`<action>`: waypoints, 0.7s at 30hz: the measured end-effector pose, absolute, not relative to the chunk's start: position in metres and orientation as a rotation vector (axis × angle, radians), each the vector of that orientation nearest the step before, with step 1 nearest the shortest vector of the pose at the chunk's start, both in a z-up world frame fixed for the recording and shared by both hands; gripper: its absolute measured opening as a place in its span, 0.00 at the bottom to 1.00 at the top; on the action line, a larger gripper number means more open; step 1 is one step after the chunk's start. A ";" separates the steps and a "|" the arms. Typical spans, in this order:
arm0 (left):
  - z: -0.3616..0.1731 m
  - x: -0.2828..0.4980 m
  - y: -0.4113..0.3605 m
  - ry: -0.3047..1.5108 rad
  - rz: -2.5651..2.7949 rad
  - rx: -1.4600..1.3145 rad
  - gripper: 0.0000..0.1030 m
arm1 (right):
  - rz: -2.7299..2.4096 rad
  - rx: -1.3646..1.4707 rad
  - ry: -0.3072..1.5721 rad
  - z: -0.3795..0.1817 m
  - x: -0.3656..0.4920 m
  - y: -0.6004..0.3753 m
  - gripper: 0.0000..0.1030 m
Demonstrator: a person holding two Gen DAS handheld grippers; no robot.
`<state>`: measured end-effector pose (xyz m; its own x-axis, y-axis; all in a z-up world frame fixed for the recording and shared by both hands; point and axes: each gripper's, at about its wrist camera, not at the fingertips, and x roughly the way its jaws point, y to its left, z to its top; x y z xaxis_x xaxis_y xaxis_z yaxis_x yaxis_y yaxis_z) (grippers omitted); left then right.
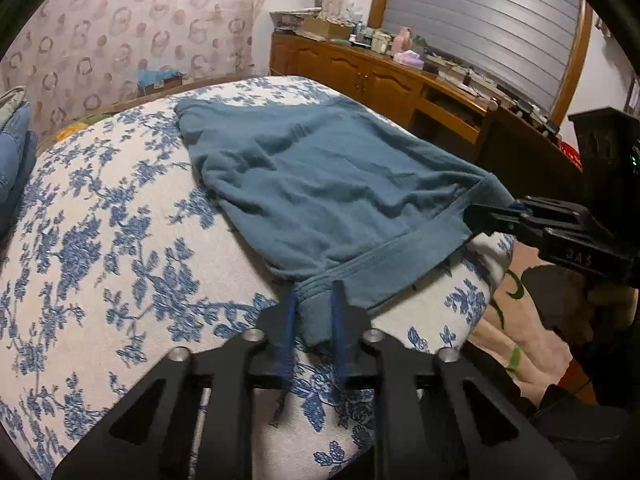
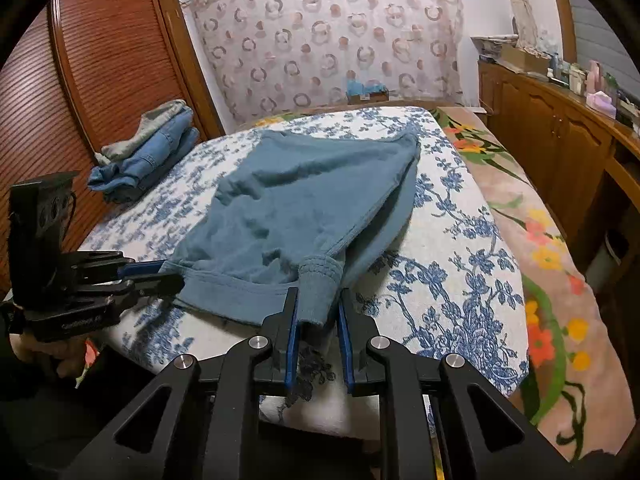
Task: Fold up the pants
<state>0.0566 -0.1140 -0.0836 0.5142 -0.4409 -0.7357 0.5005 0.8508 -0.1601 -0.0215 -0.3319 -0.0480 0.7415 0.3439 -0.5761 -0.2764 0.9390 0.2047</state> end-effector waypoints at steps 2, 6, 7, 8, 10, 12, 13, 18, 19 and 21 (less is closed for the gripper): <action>-0.076 0.059 -0.114 0.845 -0.552 0.078 0.13 | 0.364 0.113 0.634 -0.040 -0.021 -0.331 0.16; -0.032 0.063 -0.108 0.736 -0.544 0.064 0.12 | 0.369 0.092 0.552 -0.006 -0.019 -0.327 0.16; -0.024 0.064 -0.105 0.716 -0.544 0.061 0.12 | 0.374 0.090 0.528 0.005 -0.017 -0.326 0.16; -0.011 0.066 -0.102 0.689 -0.542 0.056 0.12 | 0.378 0.086 0.508 0.014 -0.017 -0.325 0.16; 0.016 0.069 -0.094 0.641 -0.534 0.038 0.12 | 0.393 0.083 0.463 0.037 -0.014 -0.322 0.16; 0.040 0.072 -0.087 0.598 -0.523 0.032 0.12 | 0.409 0.074 0.414 0.062 -0.013 -0.320 0.16; 0.053 0.074 -0.084 0.575 -0.510 0.034 0.12 | 0.416 0.067 0.391 0.073 -0.013 -0.318 0.16; 0.102 0.080 -0.069 0.496 -0.490 0.012 0.12 | 0.467 0.054 0.313 0.123 -0.013 -0.311 0.16; 0.109 0.080 -0.066 0.483 -0.484 0.009 0.12 | 0.479 0.048 0.303 0.131 -0.012 -0.308 0.16; 0.120 0.086 -0.062 0.459 -0.464 0.016 0.12 | 0.497 0.027 0.294 0.141 -0.006 -0.302 0.16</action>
